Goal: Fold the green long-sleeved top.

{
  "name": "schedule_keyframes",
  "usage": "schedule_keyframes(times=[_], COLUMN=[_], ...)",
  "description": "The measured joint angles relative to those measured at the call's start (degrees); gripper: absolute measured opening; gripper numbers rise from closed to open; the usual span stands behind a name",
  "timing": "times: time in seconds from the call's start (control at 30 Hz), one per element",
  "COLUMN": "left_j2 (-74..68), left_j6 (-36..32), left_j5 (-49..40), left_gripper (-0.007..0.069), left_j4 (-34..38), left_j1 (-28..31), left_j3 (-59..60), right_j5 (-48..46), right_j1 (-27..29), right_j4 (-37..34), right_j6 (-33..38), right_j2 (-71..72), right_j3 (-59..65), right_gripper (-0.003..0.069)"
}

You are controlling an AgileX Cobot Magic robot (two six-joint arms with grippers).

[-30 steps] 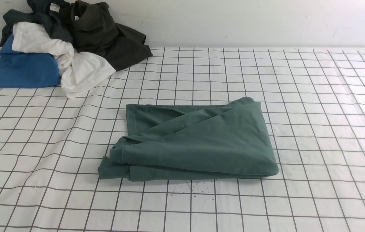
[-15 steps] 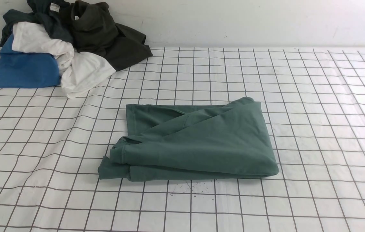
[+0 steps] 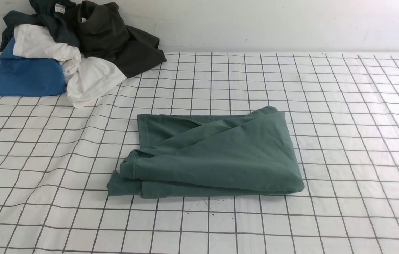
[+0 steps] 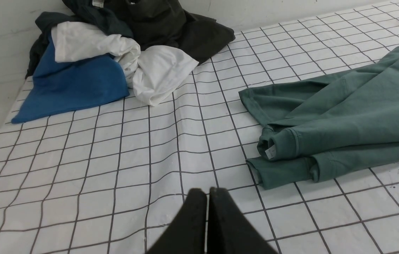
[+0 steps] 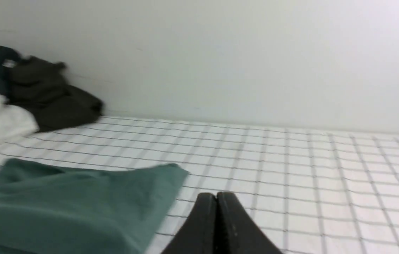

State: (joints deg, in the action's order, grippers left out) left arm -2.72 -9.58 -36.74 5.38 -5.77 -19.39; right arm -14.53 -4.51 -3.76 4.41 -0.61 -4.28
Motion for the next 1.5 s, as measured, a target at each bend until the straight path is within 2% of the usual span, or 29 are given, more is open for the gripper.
schedule_keyframes(times=[0.13,0.23,0.37,1.3,1.4,1.5], left_j2=[0.00,0.00,0.00,0.00,0.00,0.00], left_j6=[0.00,0.00,0.00,0.00,0.00,0.00], left_j5=[0.14,0.26,0.26,0.63,2.36,7.73], left_gripper=[-0.0008,-0.0008,-0.0008,-0.0008,-0.0008,-0.0008], left_j4=[0.00,0.00,0.00,0.00,1.49,2.15], left_j1=[0.00,0.00,0.00,0.00,0.00,0.07], left_j3=[0.00,0.00,0.00,0.00,1.54,5.56], right_j5=[-0.41,-1.93,-5.70,-6.19,-6.19,-6.19], right_j1=[6.26,8.79,8.87,8.87,8.87,8.87], right_j4=[1.25,3.23,3.76,4.19,4.19,4.19], right_j6=[-1.56,-4.41,-5.16,-5.16,-5.16,-5.16], right_j2=[1.15,1.15,1.15,1.15,1.15,1.15], right_j3=[4.13,5.87,5.75,5.68,5.68,5.68], right_gripper=[-0.0014,-0.0014,-0.0014,-0.0014,-0.0014,-0.0014])
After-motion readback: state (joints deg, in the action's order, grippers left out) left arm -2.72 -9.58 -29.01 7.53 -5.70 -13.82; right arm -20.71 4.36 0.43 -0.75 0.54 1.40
